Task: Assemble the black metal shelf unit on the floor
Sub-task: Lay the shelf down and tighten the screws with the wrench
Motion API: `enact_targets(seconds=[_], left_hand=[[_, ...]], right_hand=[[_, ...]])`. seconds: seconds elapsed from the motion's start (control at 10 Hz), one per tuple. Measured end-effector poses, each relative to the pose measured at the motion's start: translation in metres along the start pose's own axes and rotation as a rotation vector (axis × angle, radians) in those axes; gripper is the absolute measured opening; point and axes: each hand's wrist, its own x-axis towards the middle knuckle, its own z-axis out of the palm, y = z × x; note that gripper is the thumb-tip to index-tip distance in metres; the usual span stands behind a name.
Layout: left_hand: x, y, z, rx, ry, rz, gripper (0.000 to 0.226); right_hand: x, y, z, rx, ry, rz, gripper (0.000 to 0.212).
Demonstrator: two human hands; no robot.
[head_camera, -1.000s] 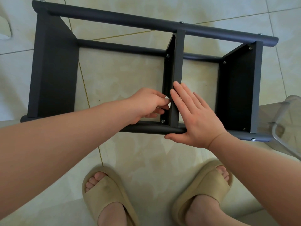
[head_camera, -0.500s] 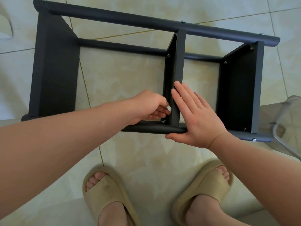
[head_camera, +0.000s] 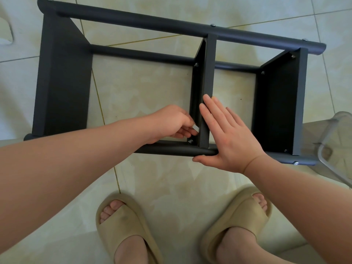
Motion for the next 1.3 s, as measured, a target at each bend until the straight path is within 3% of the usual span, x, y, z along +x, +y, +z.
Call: enact_targets(seconds=[1.3], left_hand=[[-0.0067,-0.0067,-0.0073,0.549,-0.139,0.137,0.020]], right_hand=[[0.0001,-0.0008,-0.0012,-0.003,-0.010,0.006,0.115]])
